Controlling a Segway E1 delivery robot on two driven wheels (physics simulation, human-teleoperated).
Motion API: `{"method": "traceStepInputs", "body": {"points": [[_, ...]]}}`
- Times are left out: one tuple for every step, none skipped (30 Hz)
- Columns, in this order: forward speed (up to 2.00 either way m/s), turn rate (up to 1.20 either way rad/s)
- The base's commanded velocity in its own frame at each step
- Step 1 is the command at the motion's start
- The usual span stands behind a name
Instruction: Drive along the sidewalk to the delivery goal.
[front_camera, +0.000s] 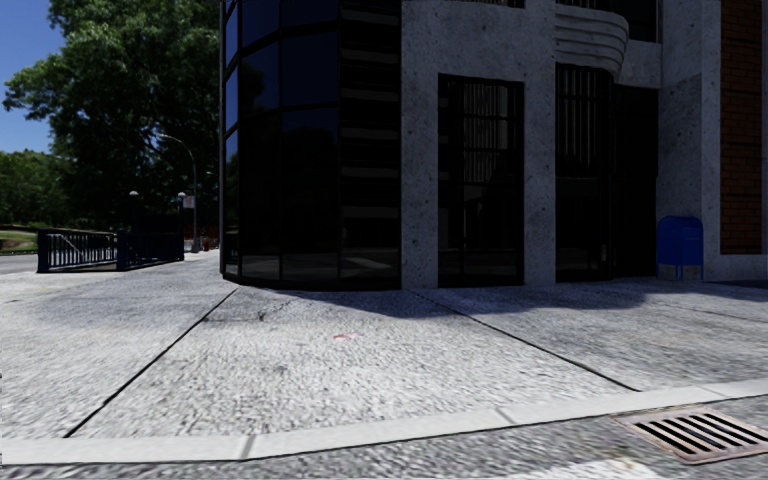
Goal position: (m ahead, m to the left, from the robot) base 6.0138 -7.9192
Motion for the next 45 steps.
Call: {"method": "traceStepInputs", "body": {"points": [[2.00, -0.29], [2.00, -0.29], [2.00, -0.34], [2.00, -0.37], [2.00, -0.39], [1.91, -0.39], [1.91, -0.39], [1.77, -0.40], [1.68, -0.40], [1.64, -0.42], [1.64, -0.42], [1.61, -0.45], [1.56, -0.46], [1.49, -0.46], [1.41, -0.47], [1.41, -0.47], [1.35, -0.48], [1.33, -0.50], [1.32, -0.50], [1.32, -0.50], [1.32, -0.50], [1.32, -0.50], [1.32, -0.51], [1.32, -0.54], [1.32, -0.54], [1.32, -0.55], [1.32, -0.55], [1.32, -0.55], [1.32, -0.55], [1.32, -0.55], [1.32, -0.55], [1.32, -0.55], [1.32, -0.55], [1.32, -0.55], [1.32, -0.55], [1.33, -0.55], [1.33, -0.55], [1.33, -0.55], [1.33, -0.55], [1.34, -0.55], [1.34, -0.55], [1.34, -0.55], [1.34, -0.55], [1.34, -0.55], [1.34, -0.55]]}}
